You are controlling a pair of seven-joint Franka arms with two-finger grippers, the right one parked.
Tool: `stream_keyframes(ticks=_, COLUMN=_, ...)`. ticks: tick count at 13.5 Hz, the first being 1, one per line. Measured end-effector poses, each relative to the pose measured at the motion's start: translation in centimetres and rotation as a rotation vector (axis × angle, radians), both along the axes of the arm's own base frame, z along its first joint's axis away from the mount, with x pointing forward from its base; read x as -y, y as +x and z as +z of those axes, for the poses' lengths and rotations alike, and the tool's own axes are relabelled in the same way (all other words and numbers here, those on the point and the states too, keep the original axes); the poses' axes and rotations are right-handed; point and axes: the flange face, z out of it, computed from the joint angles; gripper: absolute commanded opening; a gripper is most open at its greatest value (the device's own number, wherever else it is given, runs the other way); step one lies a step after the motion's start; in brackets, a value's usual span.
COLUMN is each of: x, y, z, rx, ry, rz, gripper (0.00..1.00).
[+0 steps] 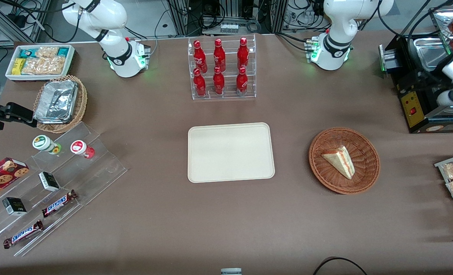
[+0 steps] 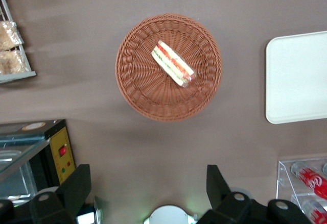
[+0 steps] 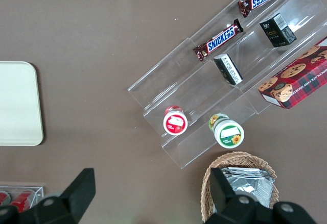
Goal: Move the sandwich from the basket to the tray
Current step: 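Move the left gripper from rest toward the wicker basket, then lower the open left gripper around the wrapped sandwich in the basket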
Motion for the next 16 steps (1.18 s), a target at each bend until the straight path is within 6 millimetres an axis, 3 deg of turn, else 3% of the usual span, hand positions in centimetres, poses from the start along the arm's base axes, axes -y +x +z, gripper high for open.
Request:
stream_keyframes(ticks=4, x=0.3, y=2.2, z=-8.2, rx=0.027, ry=0.004, rz=0.053, gripper=1.00)
stream_keyframes(ticks=7, x=1.2, y=2.4, z=-13.6, rx=0.058, ry=0.007, rz=0.121, gripper=1.00)
stream_keyframes(ticks=10, x=2.9, y=2.3, z=-17.9, rx=0.083, ry=0.011, rz=0.244, gripper=1.00)
stream_keyframes(ticks=13, x=6.1, y=3.3, z=-22.3, rx=0.105, ry=0.011, rz=0.363, gripper=1.00)
stream_keyframes(ticks=16, x=7.3, y=4.2, z=-26.2, rx=0.106, ry=0.014, rz=0.427, gripper=1.00)
